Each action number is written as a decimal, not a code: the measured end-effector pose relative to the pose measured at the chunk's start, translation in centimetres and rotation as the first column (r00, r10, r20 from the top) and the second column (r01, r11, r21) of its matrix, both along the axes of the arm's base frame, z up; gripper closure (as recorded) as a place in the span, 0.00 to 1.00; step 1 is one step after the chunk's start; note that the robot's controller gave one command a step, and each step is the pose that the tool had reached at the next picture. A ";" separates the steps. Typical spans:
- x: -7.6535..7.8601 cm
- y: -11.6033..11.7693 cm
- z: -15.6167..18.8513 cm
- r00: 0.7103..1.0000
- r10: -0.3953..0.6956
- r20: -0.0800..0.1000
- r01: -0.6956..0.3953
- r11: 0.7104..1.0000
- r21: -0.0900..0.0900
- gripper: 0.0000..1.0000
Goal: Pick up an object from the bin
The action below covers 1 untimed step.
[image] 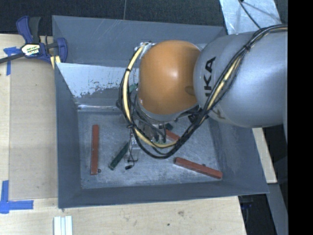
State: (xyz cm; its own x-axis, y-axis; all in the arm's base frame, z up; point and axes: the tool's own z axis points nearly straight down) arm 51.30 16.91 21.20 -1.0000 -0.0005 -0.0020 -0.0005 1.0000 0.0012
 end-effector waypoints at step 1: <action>3.4 -2.7 -14.2 0.995 0.100 0.000 -0.100 0.995 -0.001 0.00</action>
Offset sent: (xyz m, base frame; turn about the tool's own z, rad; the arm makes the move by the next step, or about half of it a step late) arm 0.0335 -0.0270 -0.1420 -0.1009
